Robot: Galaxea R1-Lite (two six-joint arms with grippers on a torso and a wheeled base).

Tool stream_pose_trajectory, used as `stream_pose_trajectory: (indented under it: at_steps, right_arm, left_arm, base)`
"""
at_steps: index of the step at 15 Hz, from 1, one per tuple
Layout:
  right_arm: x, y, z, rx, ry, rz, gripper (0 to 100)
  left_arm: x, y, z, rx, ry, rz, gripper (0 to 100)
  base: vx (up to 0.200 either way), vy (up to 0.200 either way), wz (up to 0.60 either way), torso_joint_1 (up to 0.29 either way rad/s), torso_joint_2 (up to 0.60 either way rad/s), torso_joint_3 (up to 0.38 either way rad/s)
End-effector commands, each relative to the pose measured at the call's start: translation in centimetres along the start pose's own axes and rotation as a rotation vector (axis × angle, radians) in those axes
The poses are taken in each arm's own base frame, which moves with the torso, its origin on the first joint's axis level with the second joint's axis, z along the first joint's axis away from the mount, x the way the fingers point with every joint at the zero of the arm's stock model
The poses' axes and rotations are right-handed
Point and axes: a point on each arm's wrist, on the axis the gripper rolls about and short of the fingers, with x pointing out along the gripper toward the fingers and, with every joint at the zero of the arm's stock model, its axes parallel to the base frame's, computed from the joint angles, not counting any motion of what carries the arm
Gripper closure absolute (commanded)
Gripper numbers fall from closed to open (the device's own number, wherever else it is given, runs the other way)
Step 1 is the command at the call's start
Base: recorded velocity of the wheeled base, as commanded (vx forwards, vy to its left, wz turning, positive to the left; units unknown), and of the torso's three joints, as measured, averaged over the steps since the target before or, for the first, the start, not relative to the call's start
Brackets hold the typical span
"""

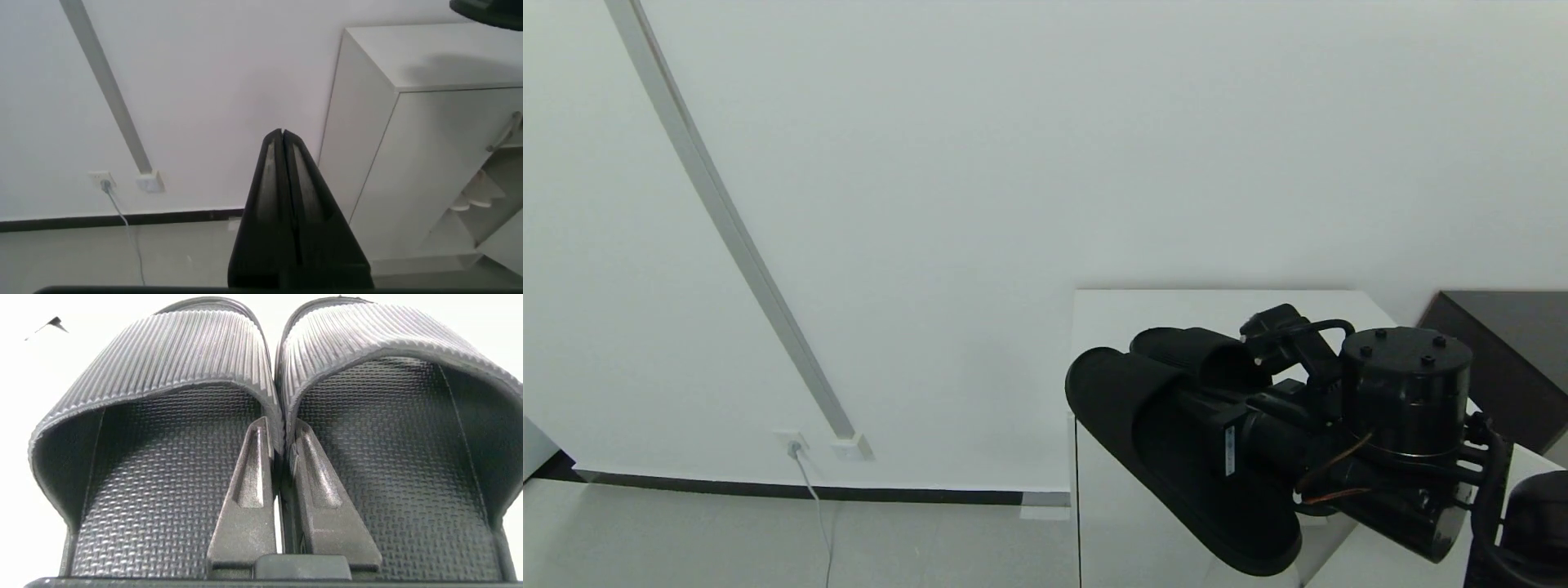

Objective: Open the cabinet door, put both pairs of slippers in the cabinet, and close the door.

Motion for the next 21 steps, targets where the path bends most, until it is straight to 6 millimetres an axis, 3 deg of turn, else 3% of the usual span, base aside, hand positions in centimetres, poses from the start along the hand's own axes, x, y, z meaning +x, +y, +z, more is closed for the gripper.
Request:
stream_pose_trajectory:
  at_steps: [1,12,21]
  right_arm:
    - [-0.06,0.02,-0.22,-0.003,0.007,0.001,100]
    - [-0.20,0.18,-0.56,-0.019,0.018,0.007,100]
    - [-0.22,0.22,-0.61,-0.019,0.020,0.009,100]
  left_arm:
    - [0.01,0.00,0.00,0.000,0.001,0.003,100]
    - [0.01,0.01,0.00,0.000,0.001,0.005,100]
    - [0.01,0.01,0.00,0.000,0.001,0.005,100]
  base:
    - [0.000,0.000,0.00,0.000,0.00,0.000]
    - [0.000,0.000,0.00,0.000,0.00,0.000]
    - [0.000,-0.200,0.00,0.003,0.00,0.003]
